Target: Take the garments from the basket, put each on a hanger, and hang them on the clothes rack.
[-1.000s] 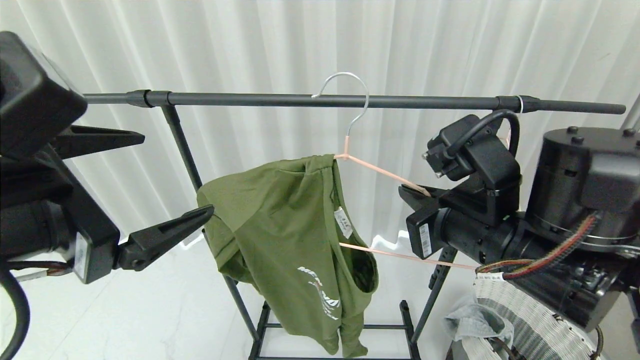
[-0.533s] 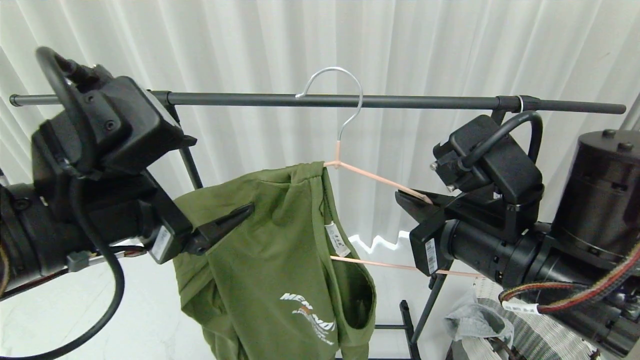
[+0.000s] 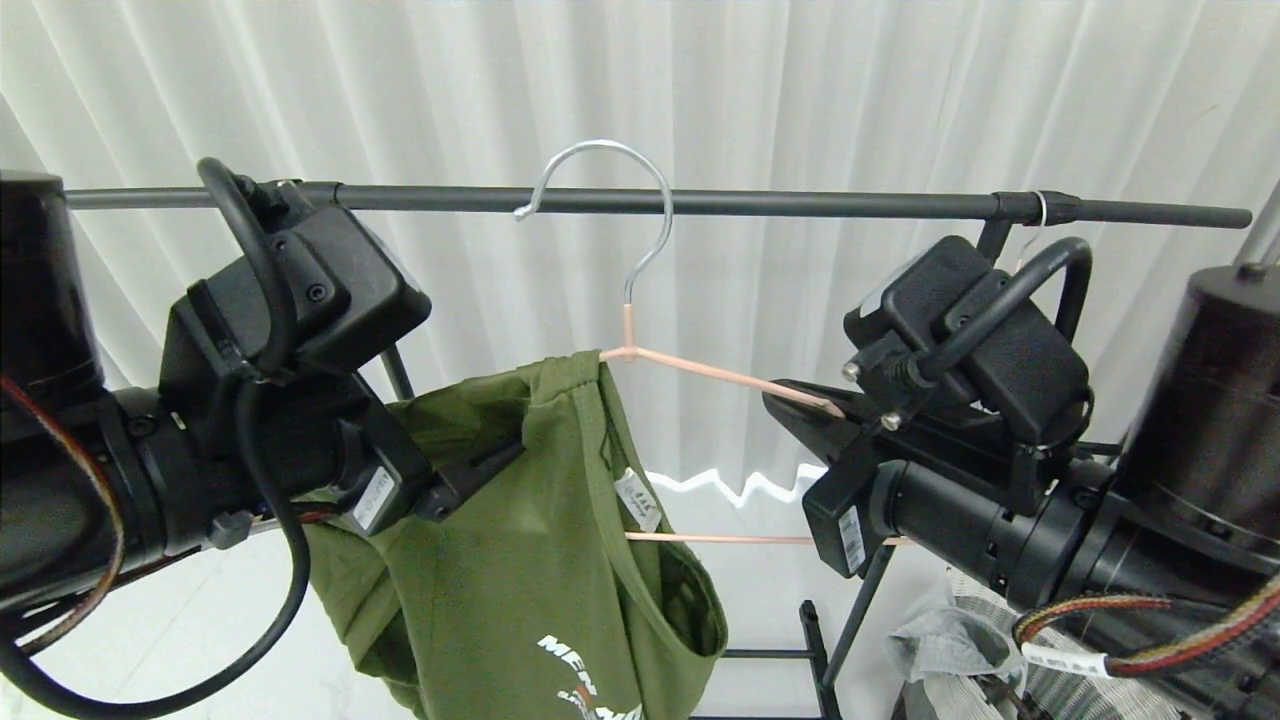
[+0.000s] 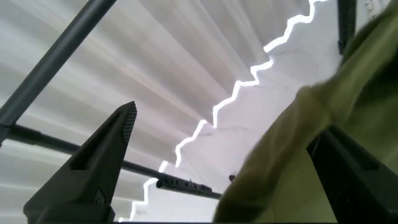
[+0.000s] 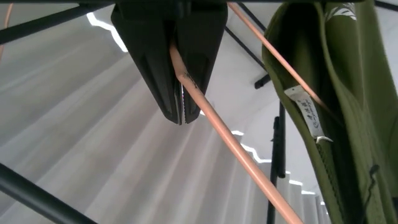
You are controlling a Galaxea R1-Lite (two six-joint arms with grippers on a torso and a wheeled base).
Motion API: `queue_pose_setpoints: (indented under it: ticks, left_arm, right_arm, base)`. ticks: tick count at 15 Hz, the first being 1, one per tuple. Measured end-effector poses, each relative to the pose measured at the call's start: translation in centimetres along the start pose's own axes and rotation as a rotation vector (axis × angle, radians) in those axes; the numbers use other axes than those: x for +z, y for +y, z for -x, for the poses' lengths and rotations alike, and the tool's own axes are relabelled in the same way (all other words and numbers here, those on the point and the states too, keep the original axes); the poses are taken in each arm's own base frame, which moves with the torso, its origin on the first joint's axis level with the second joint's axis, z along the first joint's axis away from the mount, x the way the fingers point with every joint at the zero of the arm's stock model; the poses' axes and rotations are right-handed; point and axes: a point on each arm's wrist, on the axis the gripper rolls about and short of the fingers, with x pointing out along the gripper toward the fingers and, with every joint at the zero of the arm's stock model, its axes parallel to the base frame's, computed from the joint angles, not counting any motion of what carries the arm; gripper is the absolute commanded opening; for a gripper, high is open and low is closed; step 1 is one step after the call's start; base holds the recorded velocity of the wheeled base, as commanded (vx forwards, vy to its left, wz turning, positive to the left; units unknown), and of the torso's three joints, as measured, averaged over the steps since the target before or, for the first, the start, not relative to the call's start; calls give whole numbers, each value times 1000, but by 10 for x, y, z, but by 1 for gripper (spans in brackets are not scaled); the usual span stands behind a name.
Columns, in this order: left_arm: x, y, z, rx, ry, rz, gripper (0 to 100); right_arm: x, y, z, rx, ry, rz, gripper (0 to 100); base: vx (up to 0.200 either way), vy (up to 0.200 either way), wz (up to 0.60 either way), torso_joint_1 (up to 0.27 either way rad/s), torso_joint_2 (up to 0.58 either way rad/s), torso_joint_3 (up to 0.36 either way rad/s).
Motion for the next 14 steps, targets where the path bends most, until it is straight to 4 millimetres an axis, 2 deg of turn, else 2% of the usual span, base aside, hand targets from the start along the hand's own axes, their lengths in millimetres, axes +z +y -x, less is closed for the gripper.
queue_pose_setpoints:
  ticks: [2, 3, 12, 13, 14]
  left_arm:
    - [0, -1, 0, -17, -11, 0, 100]
    - [0, -1, 0, -18, -13, 0, 0]
    - [-1, -2, 0, -45, -24, 0, 0]
    - [-2, -2, 0, -45, -22, 0, 0]
    - [-2, -3, 0, -44, -19, 0, 0]
  right_arm:
    - [-1, 2, -1, 6, 2, 3, 0]
    - [-1, 3, -1, 9, 2, 4, 0]
    - [0, 8, 0, 31, -5, 1, 0]
    - [1, 8, 1, 31, -7, 0, 100]
    - [1, 7, 1, 28, -9, -2, 100]
  base:
    - [0, 0, 0, 0, 0, 0]
    - [0, 0, 0, 0, 0, 0]
    - [0, 0, 0, 0, 0, 0]
    - [0, 0, 0, 0, 0, 0]
    - [0, 0, 0, 0, 0, 0]
